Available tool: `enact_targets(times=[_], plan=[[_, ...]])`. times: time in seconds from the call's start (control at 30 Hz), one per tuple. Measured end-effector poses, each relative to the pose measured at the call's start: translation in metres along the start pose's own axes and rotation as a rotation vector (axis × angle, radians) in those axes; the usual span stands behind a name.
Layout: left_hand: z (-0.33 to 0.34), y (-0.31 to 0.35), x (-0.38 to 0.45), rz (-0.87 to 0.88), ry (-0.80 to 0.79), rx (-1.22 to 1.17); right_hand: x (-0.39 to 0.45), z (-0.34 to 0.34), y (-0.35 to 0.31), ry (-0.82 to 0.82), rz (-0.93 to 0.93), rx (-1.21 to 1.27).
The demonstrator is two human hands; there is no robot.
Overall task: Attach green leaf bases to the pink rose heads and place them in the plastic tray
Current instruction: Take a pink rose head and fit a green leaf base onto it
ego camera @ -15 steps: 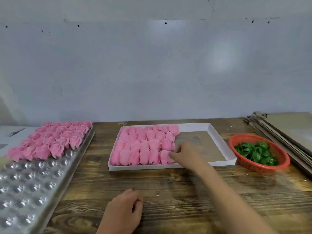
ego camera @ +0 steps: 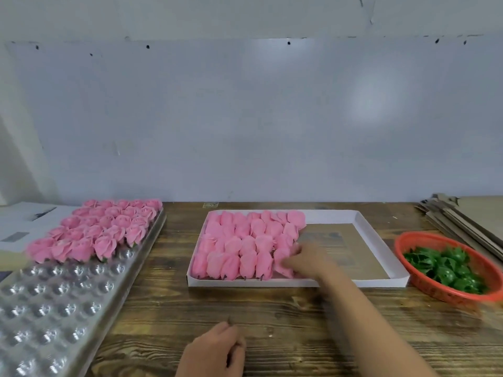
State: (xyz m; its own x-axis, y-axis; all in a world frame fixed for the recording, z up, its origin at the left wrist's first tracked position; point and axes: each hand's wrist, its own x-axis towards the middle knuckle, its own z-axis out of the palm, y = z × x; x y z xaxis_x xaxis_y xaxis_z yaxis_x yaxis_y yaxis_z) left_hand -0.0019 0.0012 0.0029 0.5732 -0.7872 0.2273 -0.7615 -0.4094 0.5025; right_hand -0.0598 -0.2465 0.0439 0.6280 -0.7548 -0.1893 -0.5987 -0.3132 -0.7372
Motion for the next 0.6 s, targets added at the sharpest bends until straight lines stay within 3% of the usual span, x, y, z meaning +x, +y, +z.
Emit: enact_targets(times=[0.07, 0.17, 0.3, 0.43, 0.5, 0.6], plan=[[0.003, 0.001, 0.003, -0.047, 0.056, -0.144, -0.011, -0.012, 0.008, 0.030, -0.019, 0.297], [0.007, 0.013, 0.022, -0.155, 0.161, -0.433, -0.028, -0.019, 0.015, -0.050, -0.036, 0.731], [0.006, 0.063, 0.068, -0.255, -0.112, -0.678, -0.043, -0.017, 0.012, -0.165, -0.138, 1.158], [0.013, 0.100, 0.099, -0.218, -0.202, -0.910, -0.054, -0.007, 0.007, -0.162, -0.267, 1.157], [0.020, 0.102, 0.113, -0.218, -0.166, -1.032, -0.054, -0.003, 0.007, -0.092, -0.340, 1.055], [0.023, 0.102, 0.123, -0.197, -0.091, -1.029, -0.051, -0.003, 0.014, -0.035, -0.370, 1.017]])
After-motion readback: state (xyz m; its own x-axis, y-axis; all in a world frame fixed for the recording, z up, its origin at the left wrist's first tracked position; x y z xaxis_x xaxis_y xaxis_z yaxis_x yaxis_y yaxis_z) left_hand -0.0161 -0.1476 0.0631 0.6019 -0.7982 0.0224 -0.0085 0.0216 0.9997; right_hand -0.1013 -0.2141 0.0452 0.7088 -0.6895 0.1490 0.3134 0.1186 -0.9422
